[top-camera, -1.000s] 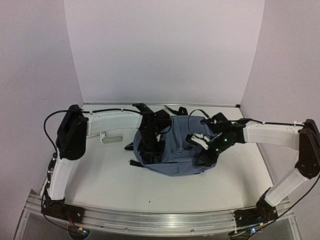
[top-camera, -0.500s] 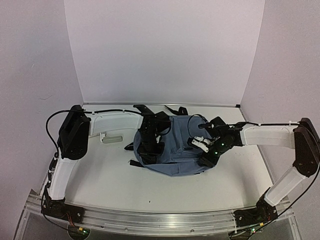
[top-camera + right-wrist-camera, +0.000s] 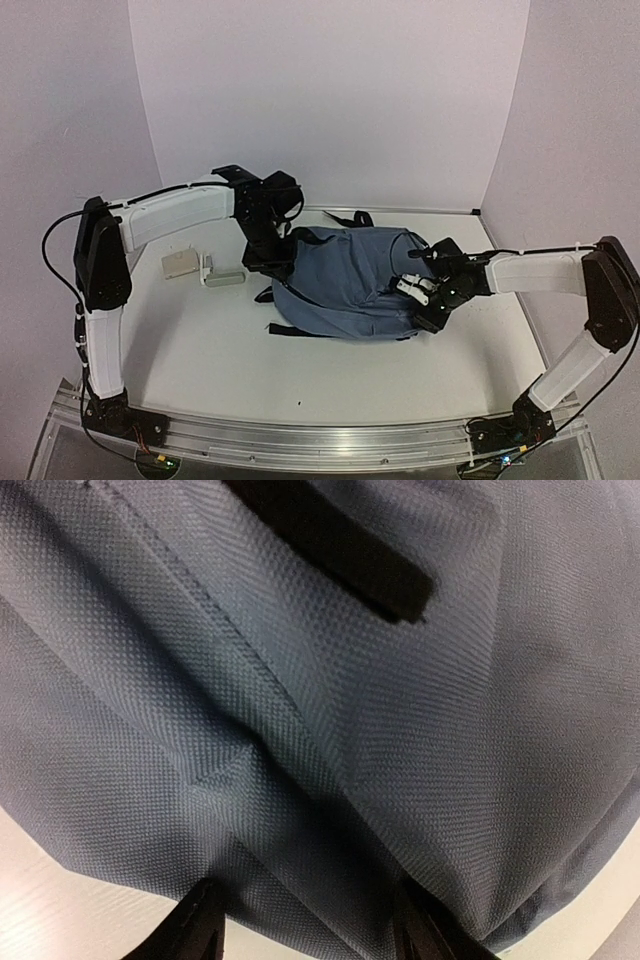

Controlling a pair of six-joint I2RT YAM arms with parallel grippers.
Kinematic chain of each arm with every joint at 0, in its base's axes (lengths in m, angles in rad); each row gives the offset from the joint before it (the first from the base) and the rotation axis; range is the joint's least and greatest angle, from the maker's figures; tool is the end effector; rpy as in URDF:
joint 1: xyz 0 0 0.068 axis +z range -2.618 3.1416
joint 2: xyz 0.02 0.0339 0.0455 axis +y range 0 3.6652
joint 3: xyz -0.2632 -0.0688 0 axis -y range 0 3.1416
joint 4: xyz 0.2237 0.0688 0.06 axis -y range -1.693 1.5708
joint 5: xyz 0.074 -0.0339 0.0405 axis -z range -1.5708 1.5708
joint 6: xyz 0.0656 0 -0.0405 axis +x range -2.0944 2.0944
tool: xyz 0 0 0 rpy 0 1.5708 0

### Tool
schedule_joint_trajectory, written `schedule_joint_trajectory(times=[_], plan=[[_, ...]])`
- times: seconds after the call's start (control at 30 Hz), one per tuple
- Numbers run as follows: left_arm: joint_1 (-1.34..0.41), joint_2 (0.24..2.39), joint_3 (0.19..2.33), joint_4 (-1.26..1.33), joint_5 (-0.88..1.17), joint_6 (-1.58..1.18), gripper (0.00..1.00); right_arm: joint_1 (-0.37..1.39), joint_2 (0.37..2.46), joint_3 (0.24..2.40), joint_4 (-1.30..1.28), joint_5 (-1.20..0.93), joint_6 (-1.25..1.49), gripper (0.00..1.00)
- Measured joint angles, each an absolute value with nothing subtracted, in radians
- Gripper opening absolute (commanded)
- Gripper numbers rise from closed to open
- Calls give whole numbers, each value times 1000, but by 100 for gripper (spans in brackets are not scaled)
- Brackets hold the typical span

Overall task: Pack the student bag
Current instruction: Zip the student bag at the center of the board.

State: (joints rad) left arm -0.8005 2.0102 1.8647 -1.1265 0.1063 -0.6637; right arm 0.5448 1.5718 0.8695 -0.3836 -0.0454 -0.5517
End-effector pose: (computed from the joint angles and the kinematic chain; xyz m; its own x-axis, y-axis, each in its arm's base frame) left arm 0.2756 -0.2941 0.2456 -0.9773 0.1276 -0.1694 0.1693 0.9503 -0.2612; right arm 0.2506 0.1553 0.1545 -0.3636 -0.8325 -0.4180 -0.8529 0.4779 -0.2101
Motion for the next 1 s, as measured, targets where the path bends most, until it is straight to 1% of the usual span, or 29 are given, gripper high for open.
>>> schedule_joint_trajectory(times=[0.1, 0.23, 0.33, 0.47, 0.77, 1.0], plan=[[-800, 2006, 1845, -1079, 140, -671, 0, 532, 1566, 890, -413, -72, -554, 61], [-802, 2006, 1823, -1028, 189, -694, 0, 531, 1513, 967, -476, -200, -536, 66], [-802, 2006, 1823, -995, 212, -710, 0, 570, 1462, 1050, -463, -304, -498, 67], [-800, 2006, 1822, -977, 234, -727, 0, 659, 1465, 1123, -377, -396, -420, 66], [-781, 2006, 1779, -931, 268, -782, 0, 804, 1695, 1201, -191, -493, -214, 64], [-764, 2006, 1744, -886, 286, -818, 0, 864, 1772, 1201, -18, -486, -86, 61]])
